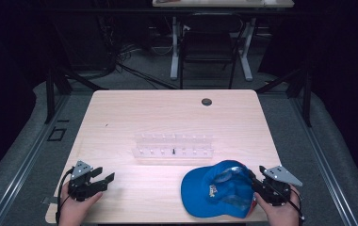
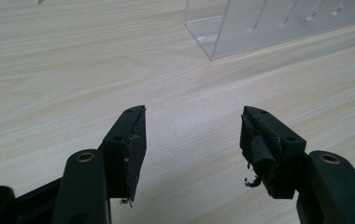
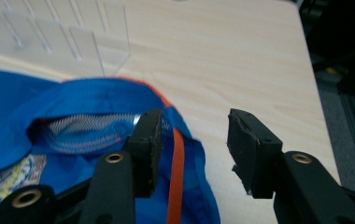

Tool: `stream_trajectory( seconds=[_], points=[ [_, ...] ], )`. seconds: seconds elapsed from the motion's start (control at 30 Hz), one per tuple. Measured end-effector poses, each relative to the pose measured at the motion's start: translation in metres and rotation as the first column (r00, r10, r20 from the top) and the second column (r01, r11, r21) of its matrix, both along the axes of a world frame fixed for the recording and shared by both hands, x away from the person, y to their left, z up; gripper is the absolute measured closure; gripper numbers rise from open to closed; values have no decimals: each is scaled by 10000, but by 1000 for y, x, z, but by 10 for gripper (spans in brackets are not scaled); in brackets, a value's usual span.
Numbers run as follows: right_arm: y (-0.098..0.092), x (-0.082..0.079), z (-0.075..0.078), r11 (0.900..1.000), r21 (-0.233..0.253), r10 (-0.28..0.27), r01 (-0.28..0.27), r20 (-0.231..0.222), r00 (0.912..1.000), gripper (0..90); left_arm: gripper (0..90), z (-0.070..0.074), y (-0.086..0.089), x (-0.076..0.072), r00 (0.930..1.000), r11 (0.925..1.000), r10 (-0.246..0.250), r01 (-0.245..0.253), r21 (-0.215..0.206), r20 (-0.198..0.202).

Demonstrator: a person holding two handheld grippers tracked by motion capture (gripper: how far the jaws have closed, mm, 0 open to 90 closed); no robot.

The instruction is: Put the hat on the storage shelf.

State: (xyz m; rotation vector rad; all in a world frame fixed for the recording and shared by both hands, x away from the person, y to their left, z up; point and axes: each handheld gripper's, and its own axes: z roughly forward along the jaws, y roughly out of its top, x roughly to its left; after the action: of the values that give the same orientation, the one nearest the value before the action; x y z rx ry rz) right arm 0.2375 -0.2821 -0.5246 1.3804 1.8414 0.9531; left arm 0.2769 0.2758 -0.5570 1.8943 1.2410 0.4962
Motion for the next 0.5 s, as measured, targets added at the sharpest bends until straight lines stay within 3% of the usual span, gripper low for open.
stream_trajectory(
  seconds=[0.13,0.2,0.27,0.37,0.5],
  points=[
    [0,-1,3,10000,-17,15,-16,-741,9973,651,465,2,-2,-2,9999,9999,-130,130,-29,15],
    [-3,-1,7,9987,488,214,-162,-1090,9938,663,472,1,-3,-2,9999,9999,-125,125,-12,-34],
    [-5,0,11,9990,433,177,-120,-1343,9908,685,482,0,-4,-2,9999,9999,-96,96,71,-66],
    [-11,3,16,9981,615,130,-12,-1932,9811,702,498,0,-4,-2,9997,9999,-121,123,77,-209],
    [-16,12,21,9998,222,49,15,-2842,9587,706,506,1,-2,-2,9998,10000,-12,12,6,-218]
  ],
)
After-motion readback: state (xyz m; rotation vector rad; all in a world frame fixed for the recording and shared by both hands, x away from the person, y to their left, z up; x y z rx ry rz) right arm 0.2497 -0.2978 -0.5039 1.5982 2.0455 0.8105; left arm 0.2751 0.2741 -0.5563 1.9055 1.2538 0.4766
